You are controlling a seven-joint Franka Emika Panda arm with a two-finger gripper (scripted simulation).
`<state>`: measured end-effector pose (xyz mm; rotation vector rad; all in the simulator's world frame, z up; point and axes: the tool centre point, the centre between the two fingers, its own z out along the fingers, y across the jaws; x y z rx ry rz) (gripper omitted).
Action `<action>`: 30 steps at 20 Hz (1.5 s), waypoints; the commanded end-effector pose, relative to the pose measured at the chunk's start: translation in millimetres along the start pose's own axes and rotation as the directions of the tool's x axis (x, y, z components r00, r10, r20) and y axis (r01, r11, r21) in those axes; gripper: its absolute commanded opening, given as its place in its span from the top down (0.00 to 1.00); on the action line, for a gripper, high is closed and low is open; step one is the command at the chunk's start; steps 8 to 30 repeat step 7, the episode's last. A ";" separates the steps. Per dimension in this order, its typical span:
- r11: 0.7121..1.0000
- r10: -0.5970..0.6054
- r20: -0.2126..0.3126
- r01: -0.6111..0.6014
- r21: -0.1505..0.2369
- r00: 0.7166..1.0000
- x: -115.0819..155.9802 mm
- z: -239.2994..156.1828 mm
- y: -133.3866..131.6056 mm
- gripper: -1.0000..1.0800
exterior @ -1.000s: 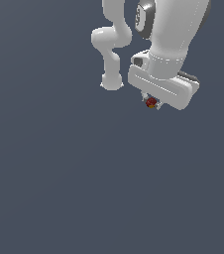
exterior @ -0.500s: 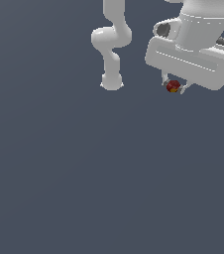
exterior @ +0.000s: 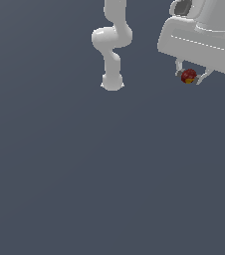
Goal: Pick up the object and move it to a goal position.
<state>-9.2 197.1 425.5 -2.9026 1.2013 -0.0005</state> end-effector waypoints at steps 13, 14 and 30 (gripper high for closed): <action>1.000 0.000 0.000 0.000 0.000 1.000 -1.2 -8.6 -5.4 1.00; 1.000 0.000 0.000 0.000 0.000 1.000 -1.2 -8.6 -5.4 1.00; 1.000 0.000 0.000 0.000 0.000 1.000 -1.2 -8.6 -5.4 1.00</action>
